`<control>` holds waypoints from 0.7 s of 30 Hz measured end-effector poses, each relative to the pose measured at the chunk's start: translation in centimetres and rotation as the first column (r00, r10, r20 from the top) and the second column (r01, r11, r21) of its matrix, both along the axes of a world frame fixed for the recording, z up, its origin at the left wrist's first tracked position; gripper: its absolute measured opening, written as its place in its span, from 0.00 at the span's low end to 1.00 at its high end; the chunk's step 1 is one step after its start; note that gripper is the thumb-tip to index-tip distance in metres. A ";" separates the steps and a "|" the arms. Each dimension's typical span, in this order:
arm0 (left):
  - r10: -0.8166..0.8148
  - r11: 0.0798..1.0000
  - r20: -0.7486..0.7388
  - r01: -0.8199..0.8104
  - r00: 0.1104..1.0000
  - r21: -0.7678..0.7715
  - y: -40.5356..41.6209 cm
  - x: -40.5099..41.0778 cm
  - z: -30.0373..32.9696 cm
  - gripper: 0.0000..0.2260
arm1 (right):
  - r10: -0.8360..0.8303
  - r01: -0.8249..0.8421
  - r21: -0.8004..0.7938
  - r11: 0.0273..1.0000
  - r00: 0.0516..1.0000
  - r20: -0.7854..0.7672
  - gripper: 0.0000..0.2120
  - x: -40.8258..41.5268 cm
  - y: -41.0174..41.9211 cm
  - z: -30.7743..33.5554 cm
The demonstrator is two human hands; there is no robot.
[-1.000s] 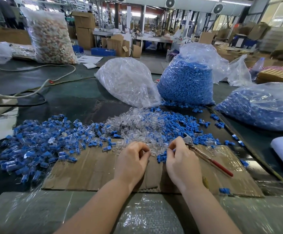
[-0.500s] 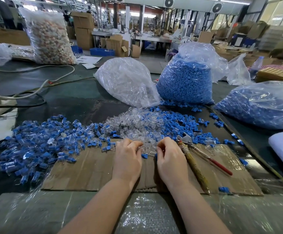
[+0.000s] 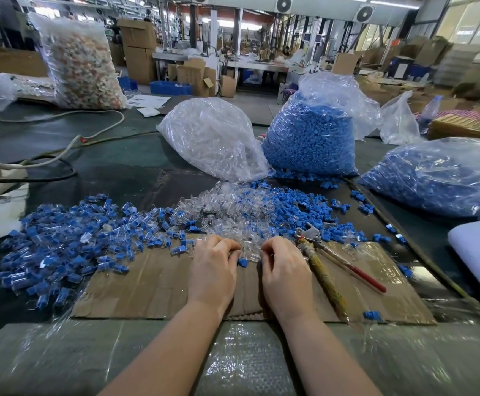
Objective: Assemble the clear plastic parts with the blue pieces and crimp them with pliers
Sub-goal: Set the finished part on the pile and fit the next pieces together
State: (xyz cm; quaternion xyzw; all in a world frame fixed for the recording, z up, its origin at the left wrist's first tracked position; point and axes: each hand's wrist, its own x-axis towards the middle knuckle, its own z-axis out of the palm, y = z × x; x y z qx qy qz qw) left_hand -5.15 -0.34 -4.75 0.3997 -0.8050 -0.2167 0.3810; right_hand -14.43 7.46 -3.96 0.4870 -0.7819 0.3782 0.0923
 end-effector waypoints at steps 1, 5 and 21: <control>0.000 1.000 0.007 0.000 1.000 -0.002 0.0 0.0 0.0 0.07 | -0.001 0.001 0.001 1.000 1.000 -0.001 0.03 0.0 0.0 0.0; -0.012 0.999 0.031 0.013 0.999 -0.035 0.1 0.0 0.0 0.07 | -0.003 0.003 -0.018 1.000 1.000 -0.008 0.03 0.0 -0.1 -0.1; -0.056 0.998 -0.056 0.057 0.997 0.003 0.3 0.1 0.7 0.05 | 0.002 -0.008 -0.064 0.998 0.995 -0.097 0.04 0.3 -0.2 0.2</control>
